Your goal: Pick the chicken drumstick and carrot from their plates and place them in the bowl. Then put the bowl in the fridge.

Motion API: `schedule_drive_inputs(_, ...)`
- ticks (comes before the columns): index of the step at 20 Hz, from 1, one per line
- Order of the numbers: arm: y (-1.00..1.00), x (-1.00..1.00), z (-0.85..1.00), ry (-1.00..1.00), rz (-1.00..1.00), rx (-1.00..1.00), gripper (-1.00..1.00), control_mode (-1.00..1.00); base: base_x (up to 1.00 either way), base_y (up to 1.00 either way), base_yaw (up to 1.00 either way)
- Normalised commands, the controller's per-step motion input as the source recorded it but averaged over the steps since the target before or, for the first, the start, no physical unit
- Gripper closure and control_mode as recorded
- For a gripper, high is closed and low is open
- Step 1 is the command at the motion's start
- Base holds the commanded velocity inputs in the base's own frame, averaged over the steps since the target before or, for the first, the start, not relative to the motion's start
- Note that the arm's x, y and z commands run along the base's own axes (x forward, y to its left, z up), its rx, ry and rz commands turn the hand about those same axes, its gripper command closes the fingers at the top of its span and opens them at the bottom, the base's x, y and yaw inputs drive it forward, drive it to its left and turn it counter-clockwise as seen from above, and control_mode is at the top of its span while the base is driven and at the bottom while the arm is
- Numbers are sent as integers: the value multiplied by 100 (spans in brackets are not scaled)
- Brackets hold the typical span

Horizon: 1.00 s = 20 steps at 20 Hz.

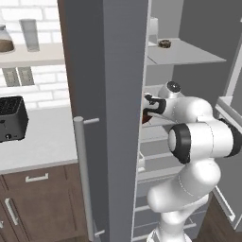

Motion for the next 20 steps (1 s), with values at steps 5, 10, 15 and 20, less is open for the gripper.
schedule_drive_inputs(5, 4, 45, -3, 0, 0, 0, 100, -100, 0, 0, 0)
schedule_drive_inputs(10, 16, 12, -4, 0, 0, 0, -100, -100, 0, 0, 0)
schedule_drive_inputs(15, 6, 0, -2, -7, 0, 0, -100, -100, 0, 0, 0)
schedule_drive_inputs(20, 0, -8, 42, -13, 0, 0, -100, -100, 0, 0, 0)
